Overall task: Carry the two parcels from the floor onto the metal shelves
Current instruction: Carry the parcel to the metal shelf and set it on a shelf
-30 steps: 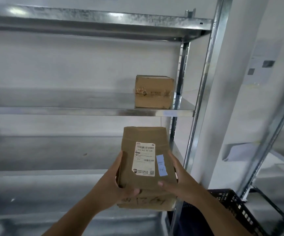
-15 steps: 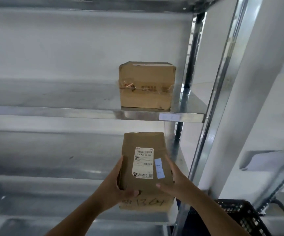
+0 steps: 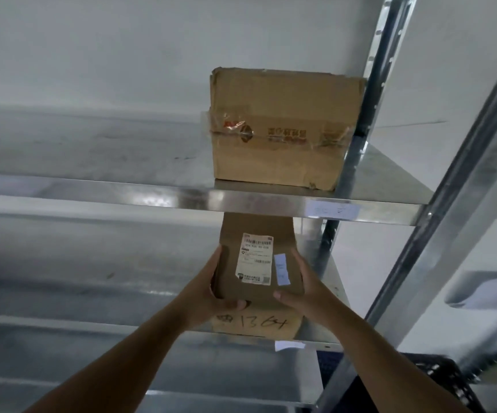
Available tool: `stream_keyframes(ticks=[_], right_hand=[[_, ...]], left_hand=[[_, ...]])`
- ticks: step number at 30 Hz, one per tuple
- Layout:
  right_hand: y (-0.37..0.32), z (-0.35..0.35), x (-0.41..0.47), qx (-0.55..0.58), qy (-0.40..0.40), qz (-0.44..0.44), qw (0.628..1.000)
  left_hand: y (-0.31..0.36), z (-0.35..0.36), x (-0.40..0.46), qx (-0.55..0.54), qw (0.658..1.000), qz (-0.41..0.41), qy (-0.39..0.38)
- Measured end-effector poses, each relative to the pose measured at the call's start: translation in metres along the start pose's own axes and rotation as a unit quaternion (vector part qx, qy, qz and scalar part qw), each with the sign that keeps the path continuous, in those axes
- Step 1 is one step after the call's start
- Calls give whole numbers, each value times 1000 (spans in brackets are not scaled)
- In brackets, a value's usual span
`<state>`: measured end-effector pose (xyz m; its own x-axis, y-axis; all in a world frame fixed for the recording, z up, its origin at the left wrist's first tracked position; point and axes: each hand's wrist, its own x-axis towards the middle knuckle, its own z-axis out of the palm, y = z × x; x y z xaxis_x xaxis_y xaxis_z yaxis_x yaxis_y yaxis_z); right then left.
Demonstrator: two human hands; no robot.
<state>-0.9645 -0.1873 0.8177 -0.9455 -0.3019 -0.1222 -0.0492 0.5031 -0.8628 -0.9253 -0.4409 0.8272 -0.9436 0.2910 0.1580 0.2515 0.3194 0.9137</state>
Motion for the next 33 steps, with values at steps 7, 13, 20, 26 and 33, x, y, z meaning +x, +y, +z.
stream_keyframes(ticks=[7,13,20,26,33], right_hand=[[5,19,49,-21,15,18,999],[21,31,66,-2,14,41,999],[27,28,72,4,9,35,999],[30,28,78,15,19,29,999],[27,27,73,2,24,20,1000]], left_hand=[[-42,-16,31,-2,1000,-27,-9],[-70,-17,38,-11,998,-63,-13],[-75,-20,49,-20,997,-69,-16],[-77,-20,53,-19,997,-67,-17],[-69,-17,44,-13,998,-62,-9]])
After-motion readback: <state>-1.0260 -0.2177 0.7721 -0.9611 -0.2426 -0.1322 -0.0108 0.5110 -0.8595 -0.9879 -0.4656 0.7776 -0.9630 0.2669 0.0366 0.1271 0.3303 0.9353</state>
